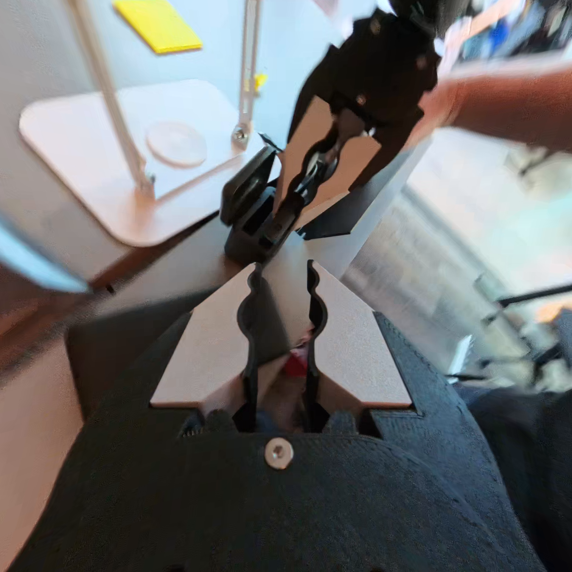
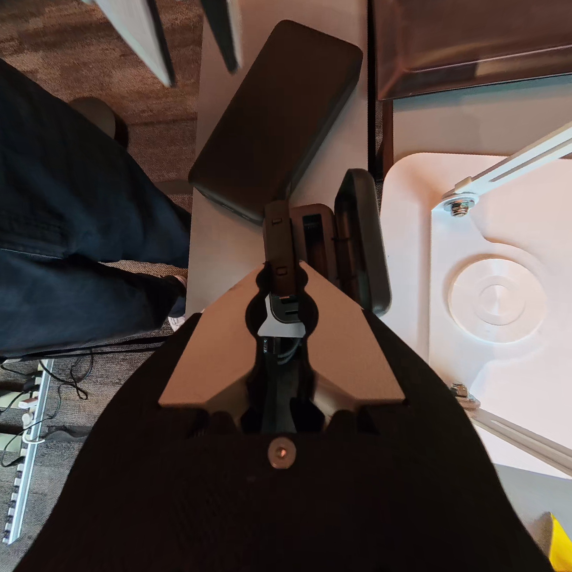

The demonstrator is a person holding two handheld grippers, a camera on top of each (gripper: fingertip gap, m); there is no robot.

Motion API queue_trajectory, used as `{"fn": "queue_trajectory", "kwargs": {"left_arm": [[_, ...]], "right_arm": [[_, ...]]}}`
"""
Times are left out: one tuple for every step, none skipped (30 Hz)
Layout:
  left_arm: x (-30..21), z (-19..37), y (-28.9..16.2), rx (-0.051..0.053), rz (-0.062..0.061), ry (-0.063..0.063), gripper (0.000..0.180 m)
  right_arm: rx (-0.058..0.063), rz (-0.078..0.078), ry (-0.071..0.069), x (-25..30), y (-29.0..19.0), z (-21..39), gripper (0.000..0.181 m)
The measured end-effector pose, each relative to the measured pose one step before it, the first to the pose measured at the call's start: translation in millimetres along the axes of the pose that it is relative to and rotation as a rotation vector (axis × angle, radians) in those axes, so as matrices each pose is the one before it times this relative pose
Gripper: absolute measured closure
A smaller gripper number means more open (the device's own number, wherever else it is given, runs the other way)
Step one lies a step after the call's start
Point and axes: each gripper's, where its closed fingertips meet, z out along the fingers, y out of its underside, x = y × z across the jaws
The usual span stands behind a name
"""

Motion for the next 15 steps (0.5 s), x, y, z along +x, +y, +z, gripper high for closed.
{"fn": "queue_trajectory", "kwargs": {"left_arm": [[1.44,11.85,-4.78,-0.0437,0.1240,-0.0041,0.150],[1.62,10.99,-5.97,-0.0217,0.1108,0.0012,0.149],[0.42,10.03,-4.77,-0.0143,0.0952,0.0011,0.150],[-1.91,9.18,-0.60,-0.0263,0.0800,-0.0042,0.151],[-2.48,8.12,2.47,-0.0329,0.0631,0.0000,0.152],[-0.34,7.23,3.48,-0.0304,0.0423,0.0169,0.154],[2.38,6.25,3.56,-0.0264,0.0250,0.0324,0.154],[1.24,5.48,4.14,-0.0290,0.0198,0.0202,0.155],[-1.00,4.89,4.35,-0.0303,0.0193,-0.0004,0.158],[-1.96,4.01,2.52,-0.0161,0.0097,-0.0080,0.162],[-1.81,2.71,0.12,0.0021,-0.0047,-0.0057,0.165],[-1.32,1.45,-0.53,0.0083,-0.0206,0.0028,0.165],[-0.53,0.95,-0.17,0.0036,-0.0307,0.0093,0.165],[-0.08,0.55,0.38,-0.0017,-0.0207,0.0067,0.165],[-0.23,-0.07,0.51,-0.0038,0.0007,-0.0032,0.165]], "right_arm": [[0.0102,-0.0089,0.0022,-0.04,0.15,-0.24,0.167],[0.0078,-0.0058,0.0033,0.01,0.19,-0.48,0.167],[0.0066,0.0013,0.0030,-0.05,0.17,-0.11,0.167],[0.0047,0.0042,0.0026,0.07,0.09,-0.16,0.167],[0.0045,0.0003,0.0042,0.24,0.00,0.10,0.166],[0.0072,0.0002,0.0053,0.46,-0.39,-0.50,0.167],[0.0088,0.0046,0.0040,0.50,-0.75,0.02,0.167],[0.0084,0.0054,0.0046,0.18,-0.32,0.26,0.166],[0.0094,-0.0027,0.0060,0.05,-0.29,0.17,0.166],[0.0087,-0.0047,0.0060,0.16,-0.19,0.24,0.166],[0.0034,0.0035,0.0057,0.04,0.16,-0.14,0.166],[-0.0022,0.0085,0.0160,1.86,0.56,-0.56,0.166],[-0.0095,0.0031,0.0133,1.23,1.09,-1.23,0.162],[0.0005,-0.0024,0.0146,0.81,-0.47,-2.82,0.157],[0.0172,-0.0009,0.0255,1.93,-2.87,-4.87,0.154]]}}
